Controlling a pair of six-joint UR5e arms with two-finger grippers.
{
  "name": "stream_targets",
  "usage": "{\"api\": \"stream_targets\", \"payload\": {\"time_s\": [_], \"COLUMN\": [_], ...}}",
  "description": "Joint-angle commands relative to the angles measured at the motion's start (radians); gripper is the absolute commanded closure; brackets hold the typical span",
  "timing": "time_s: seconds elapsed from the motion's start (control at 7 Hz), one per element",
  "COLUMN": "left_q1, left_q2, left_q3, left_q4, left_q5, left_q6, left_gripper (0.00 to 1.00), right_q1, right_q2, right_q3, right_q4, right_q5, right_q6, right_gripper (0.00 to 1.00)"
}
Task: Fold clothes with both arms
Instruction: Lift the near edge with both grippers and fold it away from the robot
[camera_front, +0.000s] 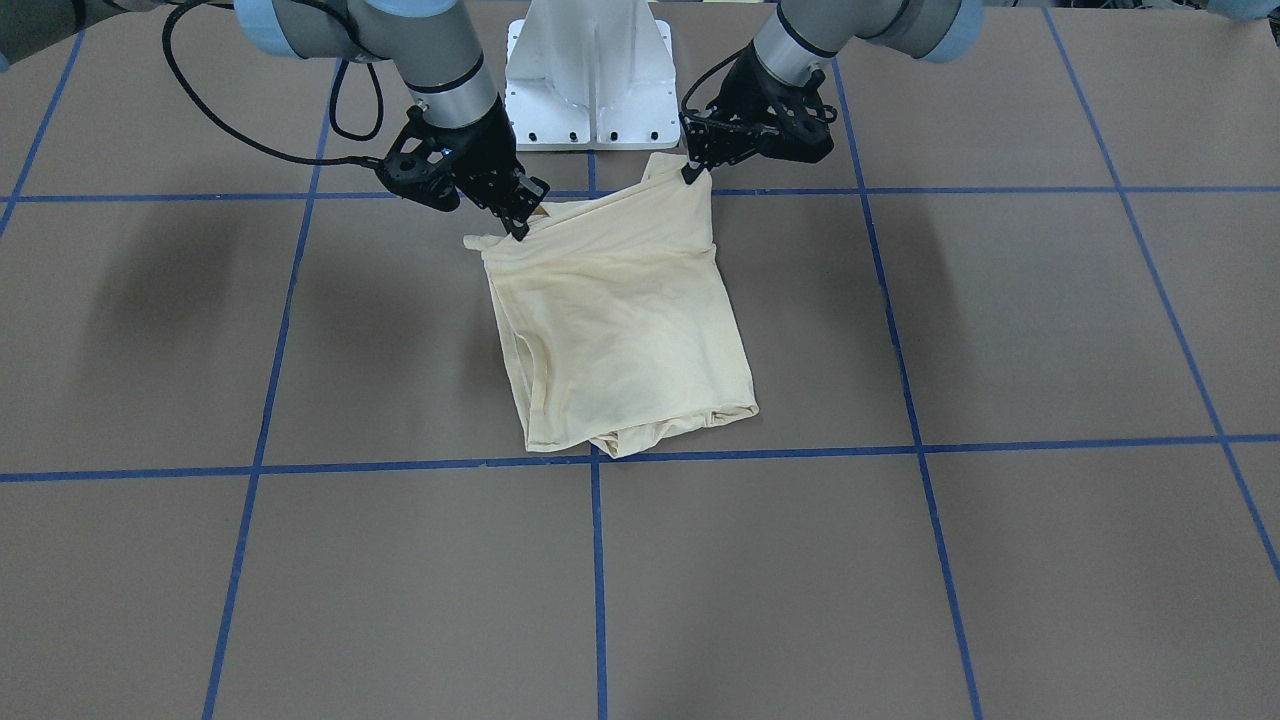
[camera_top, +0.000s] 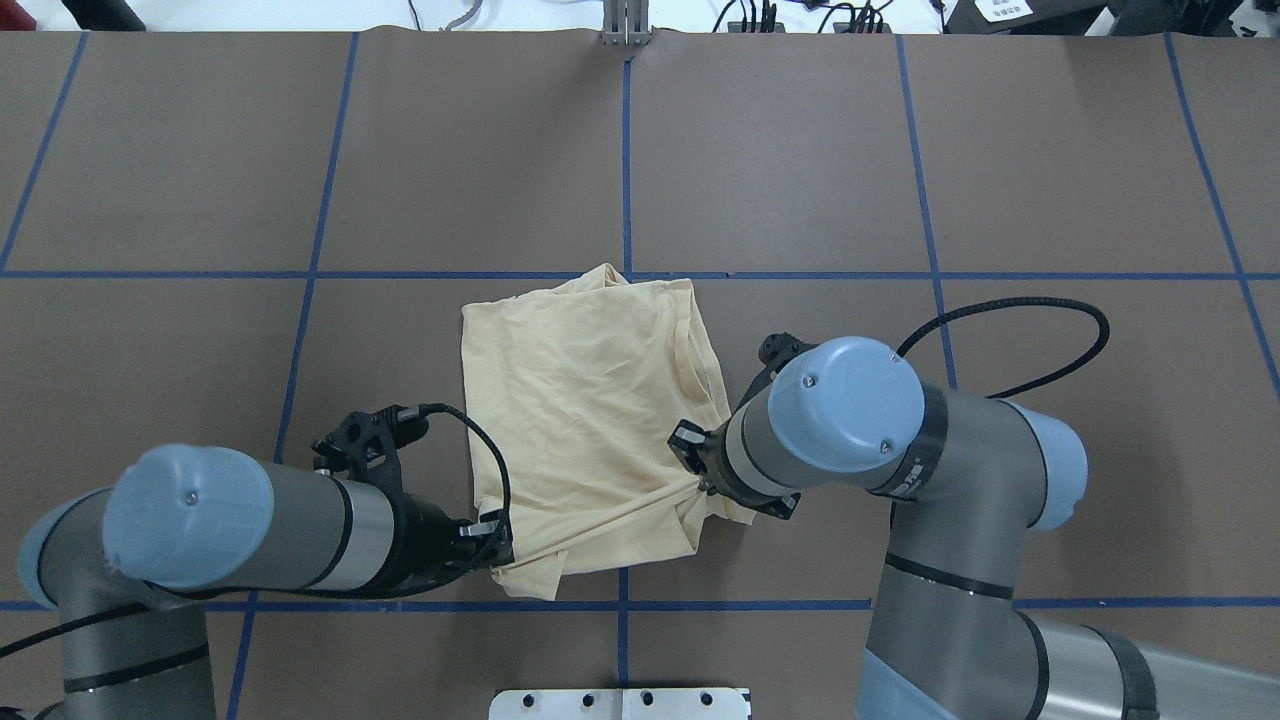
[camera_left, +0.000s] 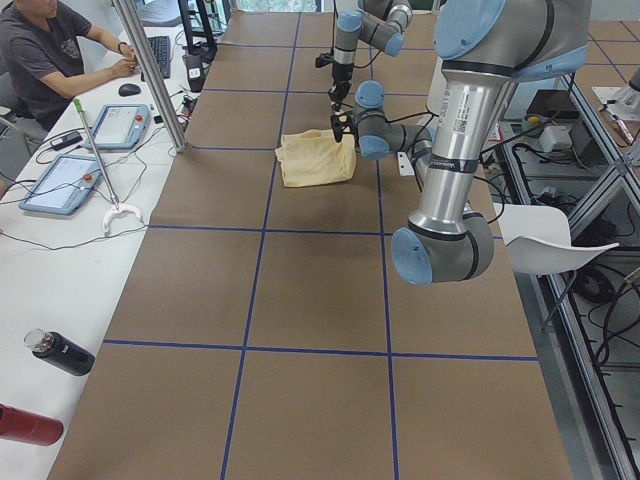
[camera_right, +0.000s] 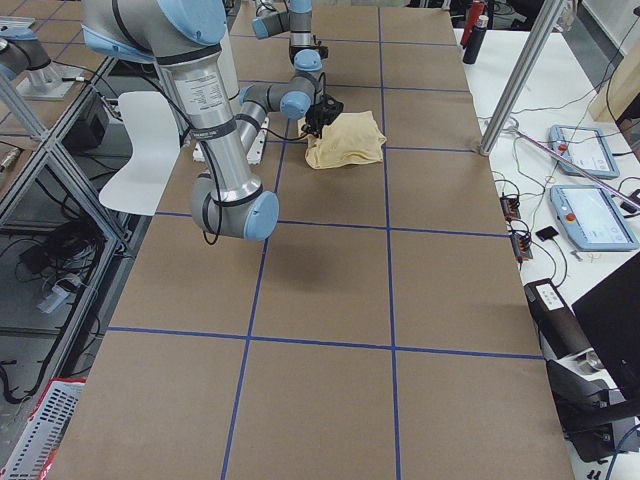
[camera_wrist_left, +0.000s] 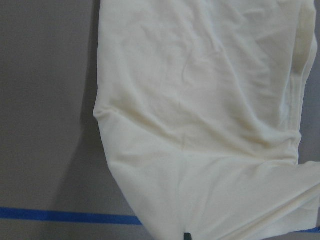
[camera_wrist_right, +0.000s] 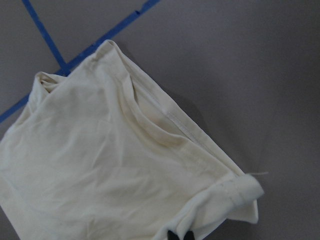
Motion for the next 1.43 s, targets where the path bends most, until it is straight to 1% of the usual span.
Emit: {"api": "stream_targets", "payload": {"time_s": [0.0,0.14,0.29,0.43,0.57,0.71,1.0,1.14,1.29], "left_q1": [-0.135,-0.158,-0.18,-0.198,-0.217,-0.227,-0.238,-0.238,-0.238], "left_q2": [-0.043,-0.095,-0.155,-0.172,-0.171,-0.171,-0.183,-0.21,-0.226], "left_q3": [0.053,0.143,0.246,0.298,0.302,0.305,0.351,0.4,0.452], "left_q4": [0.0,-0.002,-0.011,-0.017,-0.016,-0.009,-0.019,-0.046,-0.089], "left_q5": [-0.071,-0.071,-0.071,-0.07,-0.071,-0.071,-0.07,-0.07,-0.07], "left_q6": [0.088,0.119,0.147,0.162,0.185,0.185,0.185,0.182,0.182], "left_gripper": [1.0,1.0,1.0,1.0,1.0,1.0,1.0,1.0,1.0], "right_q1": [0.05,0.064,0.082,0.099,0.109,0.119,0.127,0.127,0.127], "right_q2": [0.082,0.125,0.151,0.181,0.22,0.231,0.234,0.238,0.263], "right_q3": [-0.081,-0.147,-0.223,-0.303,-0.386,-0.419,-0.443,-0.459,-0.515], "right_q4": [0.006,0.026,0.094,0.148,0.185,0.188,0.19,0.205,0.24], "right_q5": [-0.033,-0.071,-0.075,-0.076,-0.076,-0.076,-0.078,-0.078,-0.078], "right_q6": [-0.074,-0.082,-0.081,-0.079,-0.079,-0.082,-0.082,-0.082,-0.082], "right_gripper": [1.0,1.0,1.0,1.0,1.0,1.0,1.0,1.0,1.0]}}
